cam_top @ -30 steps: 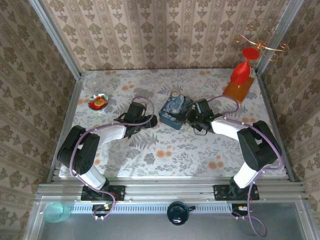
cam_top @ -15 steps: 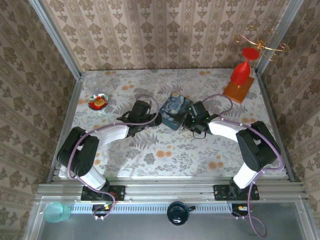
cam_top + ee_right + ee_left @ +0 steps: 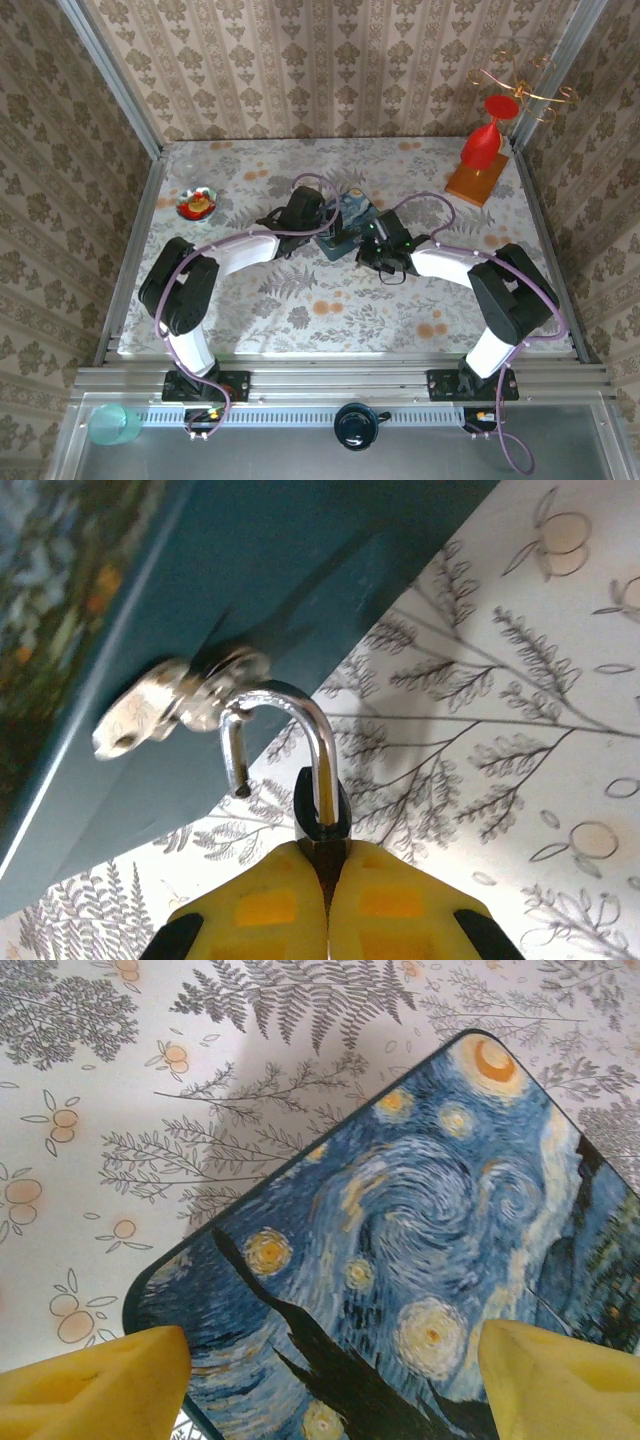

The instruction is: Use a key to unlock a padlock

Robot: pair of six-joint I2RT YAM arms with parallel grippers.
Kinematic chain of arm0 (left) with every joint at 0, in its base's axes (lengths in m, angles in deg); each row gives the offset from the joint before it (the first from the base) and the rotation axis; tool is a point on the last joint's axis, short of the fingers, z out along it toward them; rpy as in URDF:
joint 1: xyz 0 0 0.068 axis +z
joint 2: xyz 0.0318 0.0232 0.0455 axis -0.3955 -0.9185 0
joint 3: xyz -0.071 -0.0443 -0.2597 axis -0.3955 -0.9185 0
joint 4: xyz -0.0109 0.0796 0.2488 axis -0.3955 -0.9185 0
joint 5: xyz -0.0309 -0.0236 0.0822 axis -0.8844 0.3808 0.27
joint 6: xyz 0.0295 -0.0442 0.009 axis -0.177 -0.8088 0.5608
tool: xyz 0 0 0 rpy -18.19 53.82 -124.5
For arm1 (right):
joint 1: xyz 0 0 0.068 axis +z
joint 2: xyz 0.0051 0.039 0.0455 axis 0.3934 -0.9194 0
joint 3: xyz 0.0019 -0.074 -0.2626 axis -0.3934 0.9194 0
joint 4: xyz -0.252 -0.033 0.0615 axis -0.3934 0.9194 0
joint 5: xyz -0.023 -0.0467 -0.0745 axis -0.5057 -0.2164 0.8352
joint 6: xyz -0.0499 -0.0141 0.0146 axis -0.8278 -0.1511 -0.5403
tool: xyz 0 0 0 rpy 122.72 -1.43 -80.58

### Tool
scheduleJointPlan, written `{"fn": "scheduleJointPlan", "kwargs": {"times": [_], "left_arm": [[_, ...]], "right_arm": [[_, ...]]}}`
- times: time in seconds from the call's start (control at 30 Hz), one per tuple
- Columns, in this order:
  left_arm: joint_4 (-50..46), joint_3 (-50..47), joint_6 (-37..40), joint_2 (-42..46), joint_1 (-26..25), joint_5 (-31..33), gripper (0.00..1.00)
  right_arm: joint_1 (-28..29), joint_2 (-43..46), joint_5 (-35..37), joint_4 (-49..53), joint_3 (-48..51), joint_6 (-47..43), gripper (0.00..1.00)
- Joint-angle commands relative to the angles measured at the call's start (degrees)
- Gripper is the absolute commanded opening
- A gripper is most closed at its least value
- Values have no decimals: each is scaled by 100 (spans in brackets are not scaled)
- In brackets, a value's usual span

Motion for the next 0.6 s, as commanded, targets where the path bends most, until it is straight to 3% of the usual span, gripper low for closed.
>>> {"fn": "scheduleJointPlan", "kwargs": {"times": [0.0,0.3,0.57], "left_arm": [[-519,-218,-35,-370,-7,387,78],[-256,-739,-253,-236,-69,488,77],[-119,-883,-408,-127,-162,507,76]], "right_arm": [[-262,88,-145,-270,207,226,0],[-480,-56,-341,-687,167,453,0],[-498,-386,-547,-1576,316,1303,0]]}}
